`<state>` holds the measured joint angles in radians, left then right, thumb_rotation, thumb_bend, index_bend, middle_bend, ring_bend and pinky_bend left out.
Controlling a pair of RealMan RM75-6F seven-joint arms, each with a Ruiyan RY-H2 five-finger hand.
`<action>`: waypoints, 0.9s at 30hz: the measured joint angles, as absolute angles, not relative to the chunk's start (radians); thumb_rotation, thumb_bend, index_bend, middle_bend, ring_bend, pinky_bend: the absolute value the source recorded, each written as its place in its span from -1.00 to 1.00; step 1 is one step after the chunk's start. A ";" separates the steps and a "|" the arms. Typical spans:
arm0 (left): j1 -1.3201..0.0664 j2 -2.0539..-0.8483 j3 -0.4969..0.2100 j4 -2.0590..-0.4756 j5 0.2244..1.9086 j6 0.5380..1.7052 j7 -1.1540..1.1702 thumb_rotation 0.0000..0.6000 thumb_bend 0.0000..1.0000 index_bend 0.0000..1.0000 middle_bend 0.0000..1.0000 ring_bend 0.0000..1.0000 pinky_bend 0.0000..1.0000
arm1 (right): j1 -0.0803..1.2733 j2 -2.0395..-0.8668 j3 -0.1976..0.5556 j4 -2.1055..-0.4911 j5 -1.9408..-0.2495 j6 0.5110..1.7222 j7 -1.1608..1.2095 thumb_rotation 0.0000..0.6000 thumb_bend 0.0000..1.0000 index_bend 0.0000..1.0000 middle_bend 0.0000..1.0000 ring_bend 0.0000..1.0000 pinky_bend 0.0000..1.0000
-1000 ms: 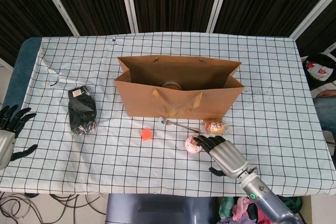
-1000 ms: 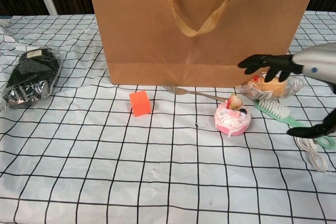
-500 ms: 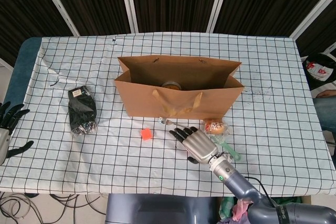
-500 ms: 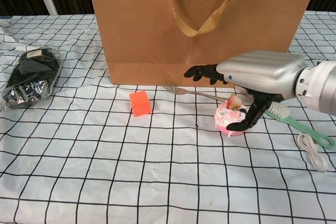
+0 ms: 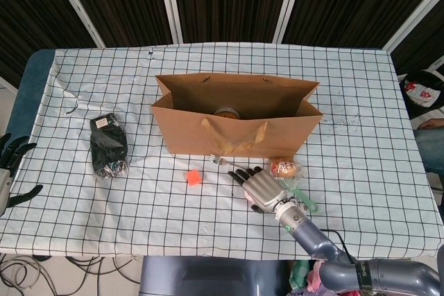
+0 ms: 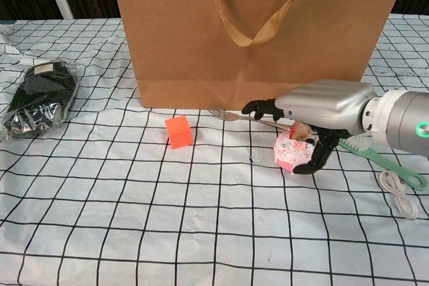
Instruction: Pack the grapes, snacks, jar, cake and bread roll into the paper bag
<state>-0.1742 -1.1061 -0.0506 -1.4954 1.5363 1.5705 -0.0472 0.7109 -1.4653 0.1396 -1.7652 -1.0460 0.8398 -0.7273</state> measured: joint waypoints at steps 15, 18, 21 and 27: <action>-0.170 -1.106 -0.059 -1.501 1.533 1.556 -0.036 1.00 -0.82 -0.60 -0.75 -1.00 -0.99 | 0.732 -1.482 0.088 -1.702 -1.026 0.876 -0.705 1.00 -0.62 -0.75 -0.55 -0.45 -0.54; -0.170 -1.105 -0.060 -1.505 1.531 1.551 -0.034 1.00 -0.82 -0.60 -0.76 -1.00 -0.99 | 0.733 -1.483 0.080 -1.695 -1.028 0.880 -0.697 1.00 -0.60 -0.71 -0.51 -0.42 -0.54; -0.170 -1.105 -0.062 -1.508 1.530 1.547 -0.032 1.00 -0.82 -0.59 -0.76 -1.00 -0.99 | 0.737 -1.484 0.074 -1.689 -1.032 0.882 -0.689 1.00 -0.53 -0.59 -0.41 -0.32 -0.54; -0.168 -1.105 -0.064 -1.511 1.532 1.544 -0.032 1.00 -0.82 -0.57 -0.76 -1.00 -0.99 | 0.741 -1.487 0.062 -1.676 -1.051 0.893 -0.666 1.00 -0.33 -0.42 -0.28 -0.15 -0.51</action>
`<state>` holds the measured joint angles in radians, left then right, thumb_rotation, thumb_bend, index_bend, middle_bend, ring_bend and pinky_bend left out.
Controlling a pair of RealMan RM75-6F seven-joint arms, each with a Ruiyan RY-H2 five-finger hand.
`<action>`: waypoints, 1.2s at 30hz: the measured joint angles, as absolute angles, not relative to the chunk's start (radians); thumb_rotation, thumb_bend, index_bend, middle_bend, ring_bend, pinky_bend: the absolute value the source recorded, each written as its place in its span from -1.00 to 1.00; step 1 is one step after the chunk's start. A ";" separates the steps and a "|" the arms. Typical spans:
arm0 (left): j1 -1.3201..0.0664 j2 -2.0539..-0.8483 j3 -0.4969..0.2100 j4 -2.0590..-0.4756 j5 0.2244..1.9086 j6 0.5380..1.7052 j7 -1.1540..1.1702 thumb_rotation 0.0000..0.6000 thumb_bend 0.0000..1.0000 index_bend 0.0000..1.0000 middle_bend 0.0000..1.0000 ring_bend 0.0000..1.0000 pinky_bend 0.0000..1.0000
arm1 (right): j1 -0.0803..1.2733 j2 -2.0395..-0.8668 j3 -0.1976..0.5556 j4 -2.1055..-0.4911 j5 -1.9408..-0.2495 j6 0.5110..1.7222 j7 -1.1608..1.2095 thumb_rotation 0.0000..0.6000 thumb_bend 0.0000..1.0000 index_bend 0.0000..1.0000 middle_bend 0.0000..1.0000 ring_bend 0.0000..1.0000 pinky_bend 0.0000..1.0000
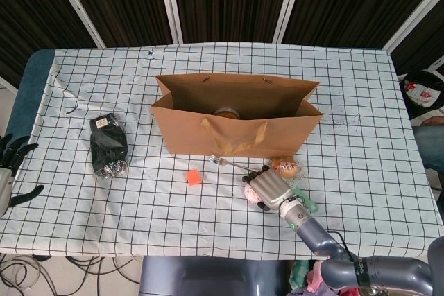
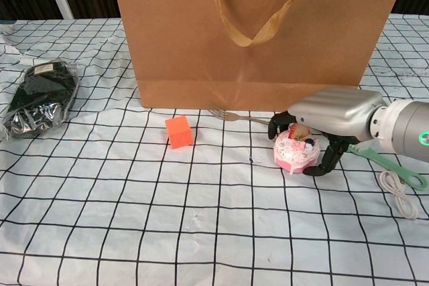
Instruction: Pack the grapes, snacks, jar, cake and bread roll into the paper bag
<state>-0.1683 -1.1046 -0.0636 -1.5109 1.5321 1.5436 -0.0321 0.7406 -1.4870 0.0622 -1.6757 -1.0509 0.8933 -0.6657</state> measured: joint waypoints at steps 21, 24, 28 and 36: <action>-0.162 -1.104 -0.075 -1.515 1.526 1.543 -0.032 1.00 -0.82 -0.56 -0.77 -1.00 -0.99 | 0.638 -1.254 0.105 -1.949 -1.229 1.147 -0.532 1.00 -0.32 -0.36 -0.23 -0.12 -0.51; -0.160 -1.104 -0.075 -1.517 1.528 1.546 -0.032 1.00 -0.82 -0.56 -0.77 -1.00 -0.99 | 0.586 -1.165 0.109 -2.031 -1.305 1.246 -0.503 1.00 -0.33 -0.35 -0.23 -0.12 -0.51; -0.158 -1.104 -0.074 -1.519 1.532 1.549 -0.031 1.00 -0.82 -0.56 -0.77 -1.00 -0.99 | 0.508 -1.029 0.116 -2.123 -1.387 1.371 -0.468 1.00 -0.33 -0.35 -0.23 -0.12 -0.51; -0.156 -1.104 -0.074 -1.522 1.535 1.549 -0.030 1.00 -0.82 -0.56 -0.77 -1.00 -0.99 | 0.459 -0.890 0.218 -2.182 -1.410 1.489 -0.430 1.00 -0.33 -0.33 -0.25 -0.12 -0.49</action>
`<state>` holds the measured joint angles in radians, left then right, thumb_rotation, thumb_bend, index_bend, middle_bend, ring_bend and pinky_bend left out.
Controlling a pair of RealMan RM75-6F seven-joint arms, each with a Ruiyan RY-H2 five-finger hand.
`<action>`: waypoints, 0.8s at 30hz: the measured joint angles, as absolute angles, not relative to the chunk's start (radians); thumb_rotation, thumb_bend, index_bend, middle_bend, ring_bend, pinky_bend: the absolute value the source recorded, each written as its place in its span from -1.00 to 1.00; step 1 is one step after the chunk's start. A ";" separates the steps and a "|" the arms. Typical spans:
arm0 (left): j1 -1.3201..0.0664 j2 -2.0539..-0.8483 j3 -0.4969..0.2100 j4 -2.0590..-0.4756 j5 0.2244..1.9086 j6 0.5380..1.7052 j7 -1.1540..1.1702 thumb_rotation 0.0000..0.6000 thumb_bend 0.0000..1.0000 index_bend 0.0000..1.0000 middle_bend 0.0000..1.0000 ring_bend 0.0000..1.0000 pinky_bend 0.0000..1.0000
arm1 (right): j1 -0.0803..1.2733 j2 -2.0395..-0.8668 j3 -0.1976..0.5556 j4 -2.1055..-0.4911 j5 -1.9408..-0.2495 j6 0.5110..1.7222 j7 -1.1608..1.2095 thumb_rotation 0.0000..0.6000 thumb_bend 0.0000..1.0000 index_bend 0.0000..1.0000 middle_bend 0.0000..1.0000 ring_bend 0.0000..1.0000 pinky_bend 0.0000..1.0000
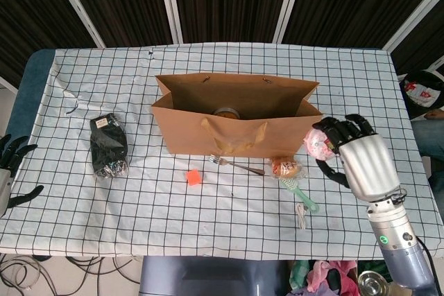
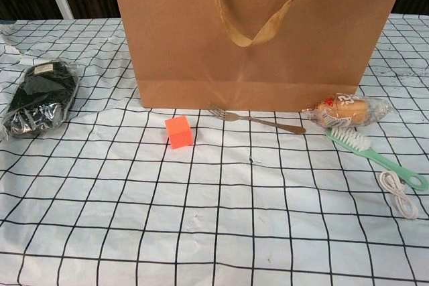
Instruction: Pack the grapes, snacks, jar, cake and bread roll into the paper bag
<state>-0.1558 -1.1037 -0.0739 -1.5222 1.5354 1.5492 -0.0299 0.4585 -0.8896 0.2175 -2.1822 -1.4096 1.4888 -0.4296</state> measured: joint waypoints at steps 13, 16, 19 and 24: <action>-0.159 -1.103 -0.079 -1.522 1.522 1.528 -0.027 1.00 -0.82 -0.56 -0.77 -1.00 -0.99 | 0.655 -0.828 0.438 -2.067 -1.137 1.287 -0.332 1.00 -0.34 -0.33 -0.26 -0.12 -0.49; -0.160 -1.102 -0.081 -1.522 1.518 1.525 -0.027 1.00 -0.82 -0.56 -0.77 -1.00 -0.99 | 0.729 -0.845 0.465 -2.015 -1.049 1.198 -0.326 1.00 -0.34 -0.33 -0.26 -0.12 -0.49; -0.159 -1.101 -0.084 -1.522 1.513 1.526 -0.030 1.00 -0.82 -0.56 -0.77 -1.00 -0.99 | 0.799 -0.883 0.476 -1.953 -0.988 1.122 -0.330 1.00 -0.34 -0.32 -0.26 -0.12 -0.49; -0.157 -1.099 -0.086 -1.524 1.511 1.528 -0.035 1.00 -0.82 -0.56 -0.77 -1.00 -0.99 | 0.874 -0.964 0.472 -1.886 -0.930 1.057 -0.346 1.00 -0.34 -0.33 -0.27 -0.12 -0.49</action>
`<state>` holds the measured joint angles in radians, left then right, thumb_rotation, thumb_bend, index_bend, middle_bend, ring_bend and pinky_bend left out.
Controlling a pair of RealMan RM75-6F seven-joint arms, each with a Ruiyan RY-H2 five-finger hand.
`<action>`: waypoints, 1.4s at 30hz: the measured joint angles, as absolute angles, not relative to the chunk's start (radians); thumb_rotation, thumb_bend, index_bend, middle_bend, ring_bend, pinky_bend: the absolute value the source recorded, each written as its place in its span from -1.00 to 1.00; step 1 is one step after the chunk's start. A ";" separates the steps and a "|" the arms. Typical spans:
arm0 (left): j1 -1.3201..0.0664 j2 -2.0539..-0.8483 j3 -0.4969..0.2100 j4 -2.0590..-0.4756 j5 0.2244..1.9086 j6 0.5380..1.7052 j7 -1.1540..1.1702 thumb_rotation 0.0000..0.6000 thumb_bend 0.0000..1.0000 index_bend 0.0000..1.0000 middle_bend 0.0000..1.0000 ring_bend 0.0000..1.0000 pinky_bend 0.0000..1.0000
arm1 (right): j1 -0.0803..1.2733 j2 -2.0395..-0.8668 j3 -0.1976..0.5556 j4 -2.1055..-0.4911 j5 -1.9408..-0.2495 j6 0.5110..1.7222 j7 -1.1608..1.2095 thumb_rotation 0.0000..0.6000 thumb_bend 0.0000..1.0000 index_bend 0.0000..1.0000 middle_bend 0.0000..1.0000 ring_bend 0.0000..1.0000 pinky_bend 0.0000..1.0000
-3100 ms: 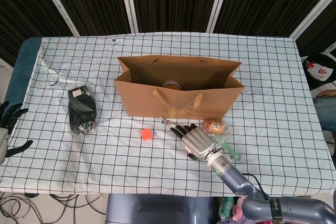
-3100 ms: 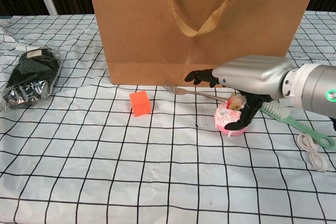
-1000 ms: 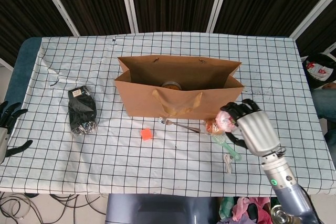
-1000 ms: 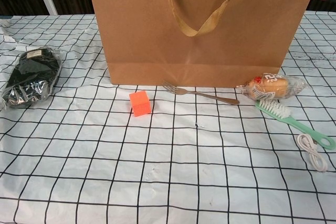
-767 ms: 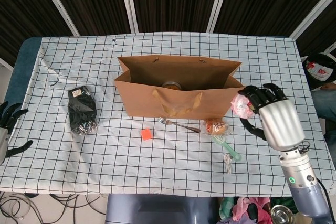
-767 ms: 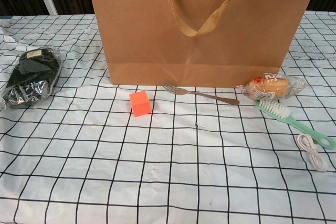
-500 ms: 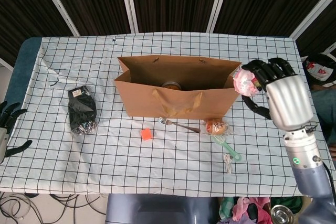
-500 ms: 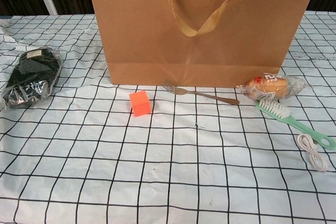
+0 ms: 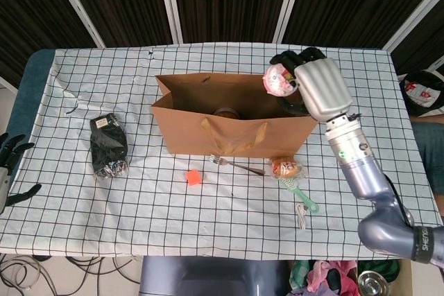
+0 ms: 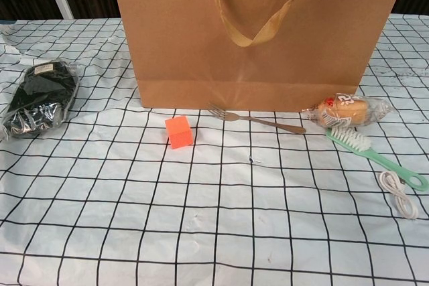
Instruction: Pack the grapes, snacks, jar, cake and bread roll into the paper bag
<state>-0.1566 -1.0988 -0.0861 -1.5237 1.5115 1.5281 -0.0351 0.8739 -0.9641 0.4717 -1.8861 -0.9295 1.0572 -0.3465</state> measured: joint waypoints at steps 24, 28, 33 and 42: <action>-0.150 -1.098 -0.091 -1.525 1.511 1.536 -0.039 1.00 -0.82 -0.49 -0.78 -1.00 -0.99 | 0.959 -0.982 0.394 -1.889 -0.764 0.953 -0.435 1.00 -0.69 -0.98 -0.99 -0.61 -0.53; -0.149 -1.099 -0.094 -1.525 1.510 1.540 -0.037 1.00 -0.82 -0.49 -0.78 -1.00 -0.99 | 0.946 -0.974 0.402 -1.901 -0.798 1.023 -0.438 1.00 -0.69 -0.98 -0.87 -0.49 -0.53; -0.148 -1.100 -0.099 -1.524 1.502 1.540 -0.047 1.00 -0.82 -0.49 -0.78 -1.00 -0.99 | 0.885 -0.940 0.405 -1.957 -0.876 1.184 -0.452 1.00 -0.69 -0.98 -0.81 -0.48 -0.53; -0.147 -1.103 -0.097 -1.527 1.511 1.545 -0.044 1.00 -0.82 -0.49 -0.78 -1.00 -0.99 | 0.598 -0.739 0.316 -2.105 -0.983 1.392 -0.437 1.00 -0.69 -0.96 -0.77 -0.48 -0.53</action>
